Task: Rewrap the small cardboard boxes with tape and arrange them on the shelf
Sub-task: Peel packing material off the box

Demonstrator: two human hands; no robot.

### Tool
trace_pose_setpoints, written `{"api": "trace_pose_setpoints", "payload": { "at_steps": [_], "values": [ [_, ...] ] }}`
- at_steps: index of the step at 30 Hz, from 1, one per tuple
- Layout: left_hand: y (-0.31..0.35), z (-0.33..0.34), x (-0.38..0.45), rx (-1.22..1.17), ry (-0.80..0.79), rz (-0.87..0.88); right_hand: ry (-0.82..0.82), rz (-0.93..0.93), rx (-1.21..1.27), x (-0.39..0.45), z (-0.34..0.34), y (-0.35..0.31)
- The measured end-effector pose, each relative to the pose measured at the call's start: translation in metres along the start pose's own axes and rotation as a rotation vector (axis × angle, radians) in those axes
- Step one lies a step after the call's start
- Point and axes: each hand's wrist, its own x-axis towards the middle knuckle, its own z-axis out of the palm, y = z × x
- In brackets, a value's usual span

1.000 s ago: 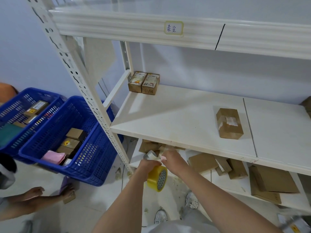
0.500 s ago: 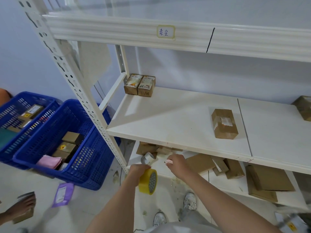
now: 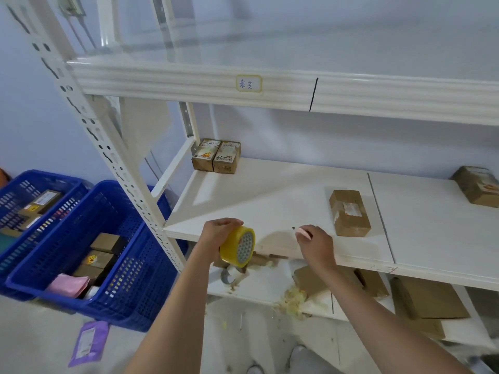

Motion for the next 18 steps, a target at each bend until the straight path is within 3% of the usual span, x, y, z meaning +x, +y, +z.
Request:
{"api": "trace_pose_setpoints", "payload": {
  "at_steps": [4, 6, 12, 18],
  "values": [
    [0.027, 0.028, 0.001, -0.002, -0.032, 0.059, 0.409, 0.074, 0.044, 0.005, -0.045, 0.02],
    [0.034, 0.045, 0.003, -0.004, -0.049, 0.091, 0.498, 0.137, 0.023, 0.011, -0.069, 0.036],
    [0.047, 0.105, 0.003, -0.022, -0.086, 0.113, 0.505, 0.294, -0.09, 0.033, -0.125, 0.09],
    [0.058, 0.164, 0.002, -0.048, -0.054, 0.134, 0.39, 0.443, -0.036, 0.044, -0.162, 0.123]
  ]
}}
